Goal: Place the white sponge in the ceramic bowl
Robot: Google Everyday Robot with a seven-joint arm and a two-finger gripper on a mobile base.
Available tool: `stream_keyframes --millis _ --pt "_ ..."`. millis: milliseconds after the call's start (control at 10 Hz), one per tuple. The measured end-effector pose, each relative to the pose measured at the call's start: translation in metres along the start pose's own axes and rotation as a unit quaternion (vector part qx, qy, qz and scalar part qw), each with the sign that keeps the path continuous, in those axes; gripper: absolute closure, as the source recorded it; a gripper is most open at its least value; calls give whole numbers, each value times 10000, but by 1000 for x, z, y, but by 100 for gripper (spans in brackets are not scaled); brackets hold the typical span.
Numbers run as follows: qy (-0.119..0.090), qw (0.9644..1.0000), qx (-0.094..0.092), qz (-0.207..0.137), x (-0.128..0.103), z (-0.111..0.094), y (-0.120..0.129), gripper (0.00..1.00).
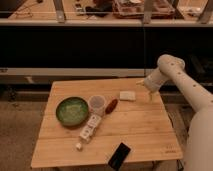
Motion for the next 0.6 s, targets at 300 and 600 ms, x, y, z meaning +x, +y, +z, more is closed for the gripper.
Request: stream_keyframes --millis 300,600 --pt "1 10000 0 2 0 0 0 20" --pt "-6 10000 -4 7 0 1 1 20"
